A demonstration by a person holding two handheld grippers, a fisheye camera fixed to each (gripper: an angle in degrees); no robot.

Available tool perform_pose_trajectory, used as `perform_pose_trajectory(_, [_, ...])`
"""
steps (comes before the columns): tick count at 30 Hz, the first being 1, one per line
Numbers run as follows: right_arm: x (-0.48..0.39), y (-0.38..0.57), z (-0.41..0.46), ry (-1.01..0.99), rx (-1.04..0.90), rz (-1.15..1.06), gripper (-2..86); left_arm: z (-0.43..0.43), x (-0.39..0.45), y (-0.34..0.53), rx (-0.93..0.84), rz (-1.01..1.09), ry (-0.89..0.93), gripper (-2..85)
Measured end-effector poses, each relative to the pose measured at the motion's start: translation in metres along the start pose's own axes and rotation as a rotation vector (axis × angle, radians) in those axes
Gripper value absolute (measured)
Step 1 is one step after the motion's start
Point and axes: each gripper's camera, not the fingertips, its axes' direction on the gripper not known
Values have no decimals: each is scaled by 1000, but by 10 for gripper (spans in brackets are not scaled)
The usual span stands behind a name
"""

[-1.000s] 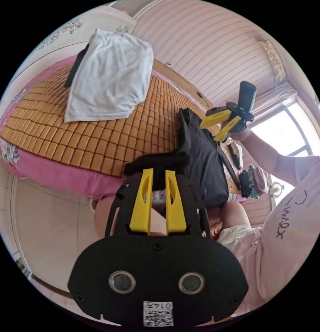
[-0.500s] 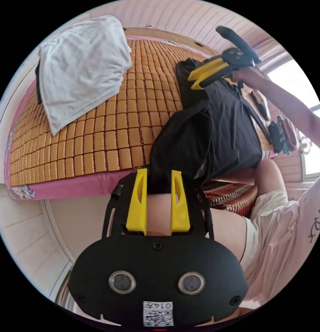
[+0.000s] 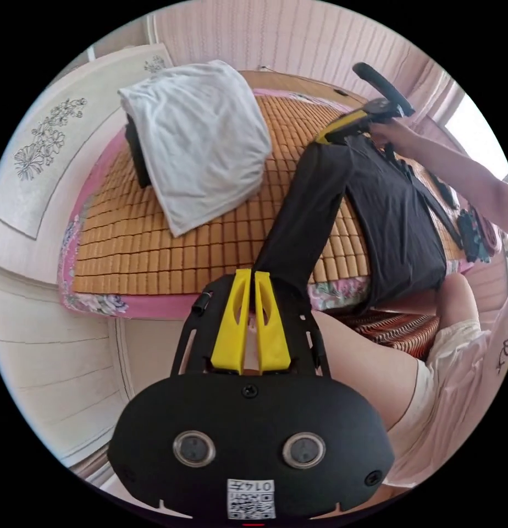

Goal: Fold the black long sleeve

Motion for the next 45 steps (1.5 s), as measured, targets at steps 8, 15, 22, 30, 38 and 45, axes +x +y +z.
perform_pose_trajectory(8, [45,4,6,134,-62,210,36,7,-61,10,29,-244,-60,60])
perform_pose_trajectory(15, [45,-9,34,177,-81,221,29,36,-69,60,-28,-426,80,97])
perform_pose_trajectory(22, [44,-24,17,247,-17,193,1,42,-88,86,34,-504,206,2])
perform_pose_trajectory(30, [52,-41,33,195,-84,228,1,22,-117,96,133,-498,201,58])
perform_pose_trajectory(38, [44,-43,32,204,-97,203,4,18,-124,105,49,-462,185,106])
perform_pose_trajectory(45, [38,-45,31,212,-110,207,4,30,-152,97,169,-560,68,38])
